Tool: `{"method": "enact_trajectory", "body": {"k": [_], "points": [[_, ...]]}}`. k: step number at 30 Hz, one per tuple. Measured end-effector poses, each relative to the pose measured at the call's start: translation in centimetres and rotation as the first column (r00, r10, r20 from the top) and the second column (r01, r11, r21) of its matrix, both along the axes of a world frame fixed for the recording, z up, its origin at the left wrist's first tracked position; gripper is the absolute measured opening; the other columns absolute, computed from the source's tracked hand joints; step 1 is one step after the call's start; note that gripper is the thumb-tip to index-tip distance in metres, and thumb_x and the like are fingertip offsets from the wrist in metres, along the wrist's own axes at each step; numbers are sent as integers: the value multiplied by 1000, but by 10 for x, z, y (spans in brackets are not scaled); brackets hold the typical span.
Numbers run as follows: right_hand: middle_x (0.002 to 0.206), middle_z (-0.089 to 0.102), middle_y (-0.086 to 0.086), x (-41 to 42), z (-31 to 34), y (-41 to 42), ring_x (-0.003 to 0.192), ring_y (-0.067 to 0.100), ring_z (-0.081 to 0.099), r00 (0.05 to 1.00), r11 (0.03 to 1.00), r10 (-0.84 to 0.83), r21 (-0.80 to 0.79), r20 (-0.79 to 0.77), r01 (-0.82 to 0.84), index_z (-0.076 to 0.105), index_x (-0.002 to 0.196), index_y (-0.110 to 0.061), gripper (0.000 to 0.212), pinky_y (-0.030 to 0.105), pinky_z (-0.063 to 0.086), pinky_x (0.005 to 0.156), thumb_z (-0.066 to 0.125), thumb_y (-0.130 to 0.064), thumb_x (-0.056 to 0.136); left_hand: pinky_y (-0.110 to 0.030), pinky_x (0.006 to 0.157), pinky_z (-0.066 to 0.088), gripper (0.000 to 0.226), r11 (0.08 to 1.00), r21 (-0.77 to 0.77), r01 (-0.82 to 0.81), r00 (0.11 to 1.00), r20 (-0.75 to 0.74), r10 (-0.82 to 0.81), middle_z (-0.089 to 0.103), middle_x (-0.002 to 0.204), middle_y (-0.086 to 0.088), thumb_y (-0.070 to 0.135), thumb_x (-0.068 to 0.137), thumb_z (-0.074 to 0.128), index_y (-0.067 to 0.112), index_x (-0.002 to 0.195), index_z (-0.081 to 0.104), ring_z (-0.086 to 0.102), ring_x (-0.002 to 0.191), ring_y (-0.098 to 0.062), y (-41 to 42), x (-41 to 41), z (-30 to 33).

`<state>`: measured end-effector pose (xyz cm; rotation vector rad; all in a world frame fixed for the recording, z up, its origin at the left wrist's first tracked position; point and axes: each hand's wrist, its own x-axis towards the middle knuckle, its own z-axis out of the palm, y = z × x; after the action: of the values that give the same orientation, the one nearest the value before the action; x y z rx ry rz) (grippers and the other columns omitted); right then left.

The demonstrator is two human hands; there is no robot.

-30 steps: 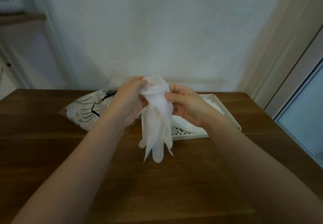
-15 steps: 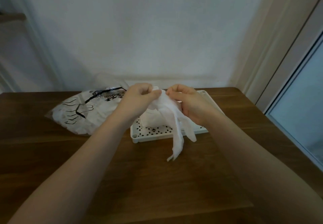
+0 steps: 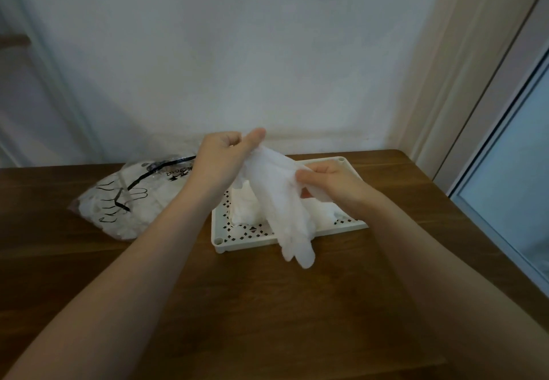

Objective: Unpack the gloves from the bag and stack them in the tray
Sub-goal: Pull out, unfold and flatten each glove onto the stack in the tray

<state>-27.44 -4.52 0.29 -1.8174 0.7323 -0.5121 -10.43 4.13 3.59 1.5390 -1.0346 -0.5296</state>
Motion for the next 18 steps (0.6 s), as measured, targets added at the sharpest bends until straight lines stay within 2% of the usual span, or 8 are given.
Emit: {"method": "enact_trajectory", "body": {"k": [3, 5, 7, 8, 11, 14, 16, 18], "points": [[84, 67, 2, -6, -2, -9, 79, 14, 62, 992, 992, -39, 122, 120, 24, 67, 99, -5, 29, 27, 52, 76, 42, -20, 100, -48, 68, 55, 35, 995, 59, 83, 996, 40, -86, 66, 86, -17, 33, 76, 74, 1, 88, 63, 64, 75, -30, -5, -1, -1], [79, 64, 1, -6, -4, -14, 71, 13, 58, 982, 978, -133, 180, 132, 109, 65, 100, -8, 29, 25, 48, 65, 42, -25, 100, -50, 77, 56, 18, 994, 87, 69, 995, 67, -75, 67, 94, -12, 21, 83, 67, 8, 95, 65, 66, 85, -28, -11, -1, -4], [68, 62, -4, -9, -2, -19, 56, 8, 55, 973, 968, -195, 186, 127, 170, 64, 95, -11, 26, 20, 43, 51, 45, -28, 99, -45, 76, 54, 14, 994, 90, 70, 996, 53, -75, 67, 93, -12, 17, 89, 58, 8, 97, 65, 64, 82, -26, -19, -1, -6], [66, 63, -5, -12, -1, -23, 52, 6, 56, 971, 967, -207, 178, 119, 184, 64, 94, -10, 26, 19, 44, 49, 48, -30, 98, -41, 69, 53, 15, 994, 83, 73, 996, 44, -77, 66, 88, -12, 18, 91, 55, 7, 96, 65, 62, 76, -23, -24, -1, -6], [70, 65, -1, -25, 5, -38, 58, 9, 60, 980, 978, -182, 115, 76, 172, 66, 90, -6, 28, 20, 47, 52, 56, -31, 93, -25, 52, 41, 18, 995, 75, 60, 998, 19, -62, 57, 69, -7, 21, 94, 51, 10, 86, 62, 51, 54, -14, -41, 1, -9], [72, 65, 2, -29, 9, -60, 57, 9, 59, 976, 976, -216, 2, -9, 216, 67, 87, -3, 27, 20, 46, 51, 58, -28, 92, -29, 59, 47, 14, 996, 54, 74, 991, -119, -67, 62, 84, -11, 18, 94, 55, 7, 101, 58, 58, 66, -22, -58, 5, -13], [67, 60, -1, -26, 10, -77, 54, 7, 55, 961, 957, -270, -123, -64, 261, 65, 79, -9, 25, 19, 42, 51, 56, -27, 93, -25, 67, 51, 27, 996, 53, 78, 981, -180, -67, 64, 98, -4, 15, 91, 59, 11, 117, 53, 62, 79, -15, -68, 11, -14], [70, 58, -1, -21, 12, -95, 60, 9, 52, 943, 922, -322, -252, -81, 293, 65, 80, -8, 24, 22, 40, 57, 56, -26, 93, -19, 74, 47, 39, 992, 78, 100, 985, -151, -87, 63, 102, 2, 15, 89, 62, 14, 126, 51, 59, 86, -7, -77, 16, -11]]}}
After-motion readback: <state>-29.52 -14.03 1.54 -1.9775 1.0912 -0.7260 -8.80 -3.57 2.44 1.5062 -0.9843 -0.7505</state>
